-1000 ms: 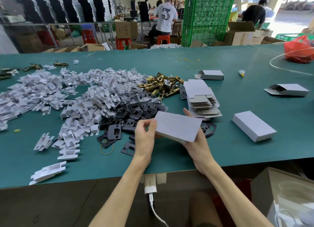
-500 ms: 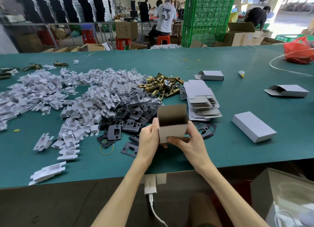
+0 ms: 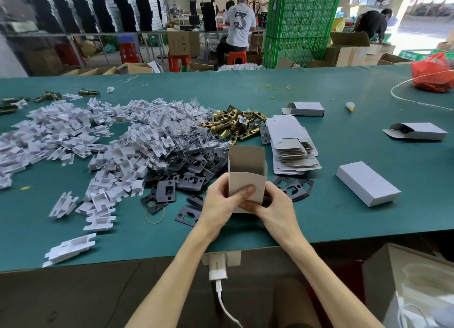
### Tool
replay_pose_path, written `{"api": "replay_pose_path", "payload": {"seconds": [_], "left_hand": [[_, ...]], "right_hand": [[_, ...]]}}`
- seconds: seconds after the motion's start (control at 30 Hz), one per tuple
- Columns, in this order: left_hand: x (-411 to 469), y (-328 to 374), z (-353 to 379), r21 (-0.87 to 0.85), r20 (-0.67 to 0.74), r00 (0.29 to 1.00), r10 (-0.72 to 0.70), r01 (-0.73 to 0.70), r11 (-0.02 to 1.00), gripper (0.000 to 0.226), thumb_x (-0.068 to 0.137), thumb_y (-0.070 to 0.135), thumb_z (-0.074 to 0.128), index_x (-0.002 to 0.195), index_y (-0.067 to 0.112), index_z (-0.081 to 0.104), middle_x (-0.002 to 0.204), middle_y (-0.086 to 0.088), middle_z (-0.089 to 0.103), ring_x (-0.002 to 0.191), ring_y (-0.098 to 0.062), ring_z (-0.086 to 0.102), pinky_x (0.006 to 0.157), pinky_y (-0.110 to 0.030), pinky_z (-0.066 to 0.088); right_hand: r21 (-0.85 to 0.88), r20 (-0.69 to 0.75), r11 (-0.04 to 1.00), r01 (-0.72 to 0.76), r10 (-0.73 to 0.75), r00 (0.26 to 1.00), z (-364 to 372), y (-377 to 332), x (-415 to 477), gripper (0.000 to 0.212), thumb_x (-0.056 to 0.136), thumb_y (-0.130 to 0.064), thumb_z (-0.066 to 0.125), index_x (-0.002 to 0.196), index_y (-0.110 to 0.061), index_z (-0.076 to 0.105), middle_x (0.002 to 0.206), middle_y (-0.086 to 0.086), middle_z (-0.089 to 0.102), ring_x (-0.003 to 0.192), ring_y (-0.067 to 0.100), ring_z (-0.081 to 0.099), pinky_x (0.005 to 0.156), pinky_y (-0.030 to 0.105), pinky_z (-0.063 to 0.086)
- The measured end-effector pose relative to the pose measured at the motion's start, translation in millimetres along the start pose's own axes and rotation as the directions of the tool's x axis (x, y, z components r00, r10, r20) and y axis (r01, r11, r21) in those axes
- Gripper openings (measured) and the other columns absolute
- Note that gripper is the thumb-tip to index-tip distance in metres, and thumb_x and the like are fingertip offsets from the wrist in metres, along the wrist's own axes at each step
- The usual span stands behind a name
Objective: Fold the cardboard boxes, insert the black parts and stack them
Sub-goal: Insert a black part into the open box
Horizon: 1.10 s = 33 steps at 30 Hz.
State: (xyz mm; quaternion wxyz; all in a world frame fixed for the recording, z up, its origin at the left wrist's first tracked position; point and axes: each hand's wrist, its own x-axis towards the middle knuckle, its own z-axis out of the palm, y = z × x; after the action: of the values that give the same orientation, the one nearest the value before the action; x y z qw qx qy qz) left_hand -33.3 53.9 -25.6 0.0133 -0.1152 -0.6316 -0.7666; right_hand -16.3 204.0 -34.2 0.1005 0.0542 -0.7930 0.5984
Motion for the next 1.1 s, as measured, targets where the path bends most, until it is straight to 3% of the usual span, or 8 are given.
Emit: {"api": "replay_pose_path", "payload": {"seconds": [0.23, 0.4, 0.57, 0.7, 0.9, 1.0, 1.1], "left_hand": [[-3.5, 5.5, -15.0, 0.013, 0.143, 0.987, -0.07, 0.069, 0.998, 0.043, 0.081, 0.015, 0.082, 0.122, 0.012, 0.071, 0.112, -0.006, 0.078, 0.104, -0.017, 0.074, 0.082, -0.025, 0.058], [-5.9, 3.4, -17.1, 0.001, 0.126, 0.99, -0.064, 0.065, 0.998, 0.04, 0.086, 0.001, 0.078, 0.124, 0.012, 0.069, 0.115, -0.007, 0.078, 0.107, -0.017, 0.073, 0.085, -0.025, 0.057], [-7.2, 0.6, -18.9, 0.007, 0.097, 0.995, -0.03, 0.029, 1.0, 0.039, 0.086, 0.005, 0.081, 0.122, 0.014, 0.07, 0.113, -0.003, 0.078, 0.105, -0.014, 0.072, 0.086, -0.023, 0.056], [-6.9, -0.7, -20.5, -0.005, 0.008, 0.999, -0.041, 0.041, 0.999, 0.039, 0.085, 0.019, 0.081, 0.123, 0.018, 0.069, 0.114, 0.0, 0.078, 0.107, -0.013, 0.072, 0.086, -0.023, 0.056], [-5.0, -4.1, -21.3, 0.06, 0.081, 0.996, -0.048, 0.043, 0.997, 0.041, 0.087, 0.011, 0.082, 0.126, 0.012, 0.068, 0.116, -0.005, 0.076, 0.112, -0.02, 0.071, 0.09, -0.029, 0.058], [-4.8, -3.9, -22.4, 0.05, 0.083, 0.995, -0.058, 0.054, 0.997, 0.042, 0.087, 0.012, 0.082, 0.126, 0.012, 0.068, 0.116, -0.005, 0.076, 0.112, -0.021, 0.07, 0.092, -0.032, 0.058], [-4.5, -2.5, -22.6, 0.032, 0.1, 0.993, -0.063, 0.06, 0.998, 0.043, 0.087, 0.014, 0.082, 0.127, 0.012, 0.068, 0.117, -0.005, 0.076, 0.113, -0.022, 0.07, 0.092, -0.033, 0.059]], "right_hand": [[-0.046, 0.028, 0.999, 0.013, -0.012, 1.0, -1.0, 1.1, 0.1, 0.04, 0.076, -0.027, 0.089, 0.11, -0.023, 0.07, 0.098, -0.008, 0.075, 0.094, 0.012, 0.069, 0.086, 0.043, 0.057], [-0.084, 0.095, 0.996, -0.017, 0.025, 0.995, 0.8, 1.7, 1.9, 0.051, 0.074, -0.022, 0.088, 0.119, -0.027, 0.064, 0.11, -0.001, 0.07, 0.111, 0.025, 0.061, 0.094, 0.046, 0.052], [0.031, 0.11, 0.998, -0.055, 0.052, 0.993, -3.2, 0.4, 0.2, 0.052, 0.077, 0.002, 0.061, 0.123, -0.021, 0.061, 0.115, 0.002, 0.07, 0.108, 0.016, 0.066, 0.097, 0.035, 0.054], [0.191, -0.03, 0.981, -0.03, 0.037, 0.999, -9.7, 4.1, 0.3, 0.057, 0.08, 0.024, 0.041, 0.116, -0.012, 0.066, 0.111, 0.001, 0.074, 0.113, 0.015, 0.065, 0.099, 0.03, 0.052], [0.219, -0.111, 0.976, -0.021, 0.046, 0.993, -5.7, 4.0, 1.3, 0.042, 0.094, 0.015, 0.049, 0.104, -0.019, 0.072, 0.102, 0.0, 0.076, 0.103, 0.019, 0.07, 0.091, 0.029, 0.057], [0.268, -0.113, 0.96, -0.076, 0.109, 0.988, -6.6, 3.7, 4.1, 0.033, 0.099, 0.009, 0.048, 0.108, -0.013, 0.071, 0.104, 0.005, 0.076, 0.104, 0.024, 0.071, 0.09, 0.036, 0.057], [0.214, -0.071, 0.974, -0.074, 0.091, 0.993, -11.7, -7.7, 18.6, 0.026, 0.103, 0.0, 0.051, 0.111, -0.015, 0.07, 0.107, 0.004, 0.076, 0.1, 0.017, 0.072, 0.084, 0.031, 0.059]]}}
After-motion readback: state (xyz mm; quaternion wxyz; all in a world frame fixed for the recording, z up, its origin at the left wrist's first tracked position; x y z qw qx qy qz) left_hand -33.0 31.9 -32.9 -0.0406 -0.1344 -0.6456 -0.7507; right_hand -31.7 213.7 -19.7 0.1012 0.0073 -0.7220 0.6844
